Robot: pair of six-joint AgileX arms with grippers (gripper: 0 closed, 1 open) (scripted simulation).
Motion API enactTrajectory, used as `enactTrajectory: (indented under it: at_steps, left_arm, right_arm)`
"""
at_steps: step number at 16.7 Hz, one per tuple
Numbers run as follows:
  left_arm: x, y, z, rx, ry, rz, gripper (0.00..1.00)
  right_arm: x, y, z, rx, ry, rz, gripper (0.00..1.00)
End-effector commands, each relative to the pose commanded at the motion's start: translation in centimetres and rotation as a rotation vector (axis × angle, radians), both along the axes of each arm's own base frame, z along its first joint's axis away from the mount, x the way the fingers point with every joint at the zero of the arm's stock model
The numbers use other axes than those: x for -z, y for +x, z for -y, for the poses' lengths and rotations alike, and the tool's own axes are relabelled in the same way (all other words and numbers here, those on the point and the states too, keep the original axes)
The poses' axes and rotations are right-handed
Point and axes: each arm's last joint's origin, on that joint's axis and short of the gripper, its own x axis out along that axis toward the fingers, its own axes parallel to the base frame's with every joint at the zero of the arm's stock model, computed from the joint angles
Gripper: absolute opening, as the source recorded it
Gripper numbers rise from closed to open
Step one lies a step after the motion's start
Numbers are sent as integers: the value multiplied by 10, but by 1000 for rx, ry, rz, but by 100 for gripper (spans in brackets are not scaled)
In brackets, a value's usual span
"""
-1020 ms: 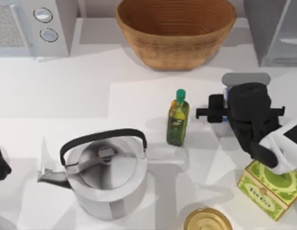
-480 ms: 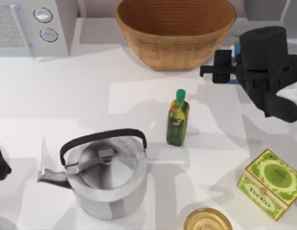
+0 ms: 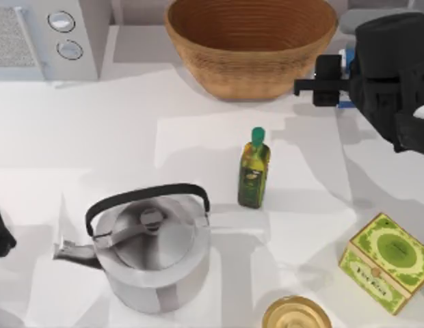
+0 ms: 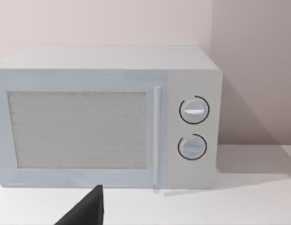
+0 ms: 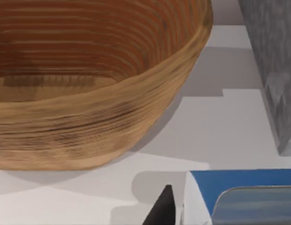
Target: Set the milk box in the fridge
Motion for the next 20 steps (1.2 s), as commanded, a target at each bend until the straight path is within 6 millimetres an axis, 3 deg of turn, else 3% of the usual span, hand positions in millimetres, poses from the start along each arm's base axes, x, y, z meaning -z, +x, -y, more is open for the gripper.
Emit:
enactTrajectory:
  at_steps: [4,8,11,14,17,20]
  left_arm:
    - [0,0,0,0,0,0,100]
    - [0,0,0,0,0,0,100]
    - [0,0,0,0,0,0,100]
    - [0,0,0,0,0,0,100]
    - [0,0,0,0,0,0,100]
    - [0,0,0,0,0,0,100]
  right_arm:
    - [-1,-4,4,-7,5,0,0]
    - [-19,-31,32,-27,32,40,0]
    - [-38,-68,65,-31,63,117,0]
    - [-47,-118,101,-25,88,235,0]
    - [-36,-166,128,-16,88,358,0]
    - [-8,-198,143,-9,62,453,0]
